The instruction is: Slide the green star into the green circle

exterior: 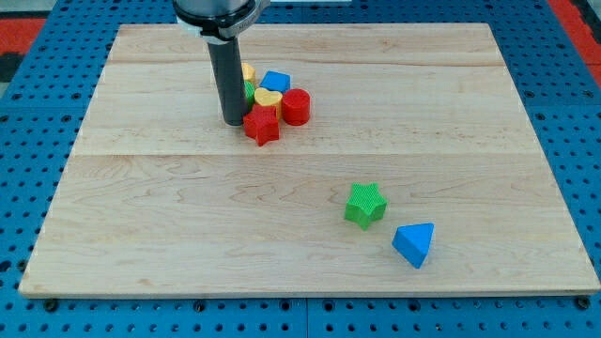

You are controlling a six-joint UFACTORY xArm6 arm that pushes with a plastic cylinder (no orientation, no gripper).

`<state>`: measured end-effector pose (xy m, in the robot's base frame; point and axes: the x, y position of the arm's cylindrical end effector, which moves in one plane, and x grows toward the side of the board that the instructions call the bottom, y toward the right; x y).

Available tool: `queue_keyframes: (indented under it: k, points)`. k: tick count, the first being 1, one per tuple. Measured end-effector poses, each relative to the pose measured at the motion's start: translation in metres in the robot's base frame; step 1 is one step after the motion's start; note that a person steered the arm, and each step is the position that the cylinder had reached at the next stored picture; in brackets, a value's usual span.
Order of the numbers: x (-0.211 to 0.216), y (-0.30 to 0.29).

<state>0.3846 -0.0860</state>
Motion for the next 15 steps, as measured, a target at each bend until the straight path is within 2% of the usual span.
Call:
queue_keyframes:
  k: [1, 3, 4, 5, 6, 7, 8, 9, 10, 11, 12, 13, 15]
  points:
    - [0.03, -0.04]
    - [0.192, 0.023]
    - [0.235, 0.082]
    - [0.232, 0.145]
    - [0.227, 0.251]
    - [0.195, 0.239]
    - [0.149, 0.131]
    - [0.115, 0.082]
    - [0.138, 0.142]
    - [0.139, 0.206]
    - [0.121, 0.207]
    - [0.105, 0.183]
    - [0.102, 0.071]
